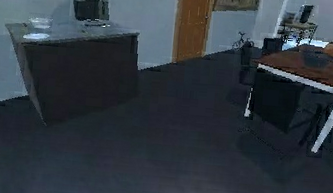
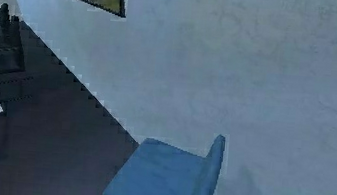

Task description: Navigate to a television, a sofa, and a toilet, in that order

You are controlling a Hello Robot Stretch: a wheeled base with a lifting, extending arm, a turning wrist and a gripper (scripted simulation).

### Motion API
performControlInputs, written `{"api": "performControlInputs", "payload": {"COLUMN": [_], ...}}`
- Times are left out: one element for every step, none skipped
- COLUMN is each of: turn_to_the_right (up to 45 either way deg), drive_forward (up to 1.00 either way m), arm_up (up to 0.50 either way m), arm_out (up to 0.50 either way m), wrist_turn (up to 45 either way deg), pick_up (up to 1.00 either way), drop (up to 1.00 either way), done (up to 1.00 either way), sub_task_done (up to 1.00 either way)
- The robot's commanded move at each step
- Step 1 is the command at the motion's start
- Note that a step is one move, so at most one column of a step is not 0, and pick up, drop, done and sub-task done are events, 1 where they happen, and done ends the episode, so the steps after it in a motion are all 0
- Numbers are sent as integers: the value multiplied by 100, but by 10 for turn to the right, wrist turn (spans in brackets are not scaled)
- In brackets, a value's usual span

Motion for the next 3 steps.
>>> {"api": "performControlInputs", "payload": {"turn_to_the_right": [120,0,30], "drive_forward": [0,100,0], "arm_up": [0,0,0], "arm_out": [0,0,0], "wrist_turn": [0,0,0], "pick_up": [0,0,0], "drop": [0,0,0], "done": [0,0,0], "sub_task_done": [0,0,0]}}
